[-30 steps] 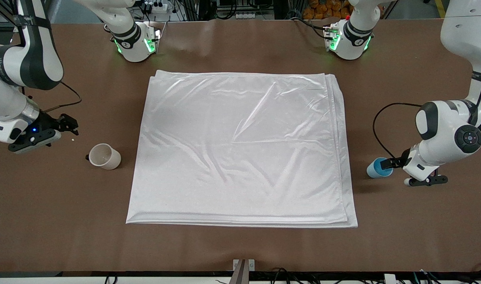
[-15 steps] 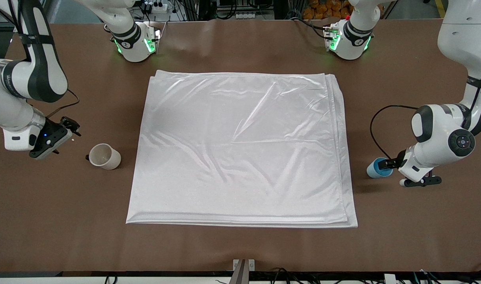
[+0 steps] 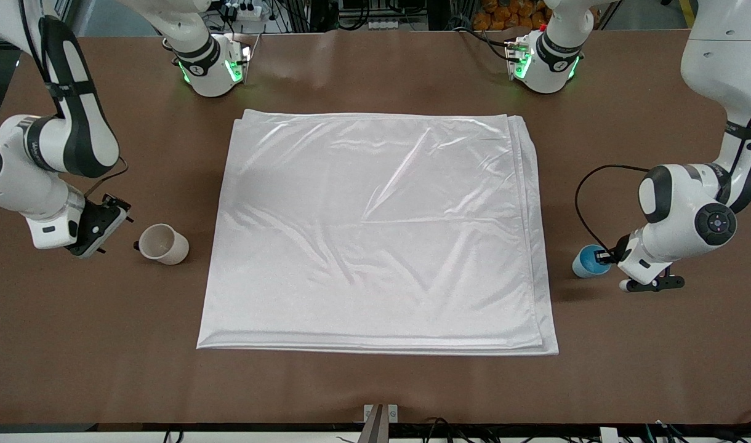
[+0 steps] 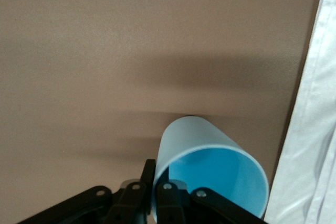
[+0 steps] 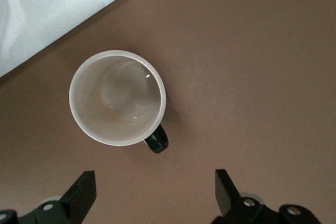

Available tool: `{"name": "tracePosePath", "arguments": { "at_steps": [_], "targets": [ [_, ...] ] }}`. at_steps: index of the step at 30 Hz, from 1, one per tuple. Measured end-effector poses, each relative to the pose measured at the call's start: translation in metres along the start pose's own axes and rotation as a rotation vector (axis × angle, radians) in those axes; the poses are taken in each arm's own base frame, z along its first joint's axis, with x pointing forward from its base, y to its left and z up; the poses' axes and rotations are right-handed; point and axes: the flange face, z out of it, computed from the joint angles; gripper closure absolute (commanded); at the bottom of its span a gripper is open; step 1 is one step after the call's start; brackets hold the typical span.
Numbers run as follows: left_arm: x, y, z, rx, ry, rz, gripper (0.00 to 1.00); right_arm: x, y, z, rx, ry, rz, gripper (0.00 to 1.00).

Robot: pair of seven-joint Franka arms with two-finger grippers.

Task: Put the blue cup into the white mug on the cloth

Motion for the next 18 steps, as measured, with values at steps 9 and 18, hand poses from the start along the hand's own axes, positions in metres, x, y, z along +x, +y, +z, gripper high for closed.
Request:
{"name": "tracePosePath", "arguments": {
  "at_steps": [9,18],
  "targets": [
    [0.002,0.002,-0.003,-0.002,0.010,0.002,1.00,-0.003,0.003,0.023,0.008,-0.002,-0.148,0.00],
    [0.008,0.005,-0.039,0.001,0.065,0.008,1.00,0.000,0.007,0.040,-0.022,0.006,-0.356,0.00]
  ]
}}
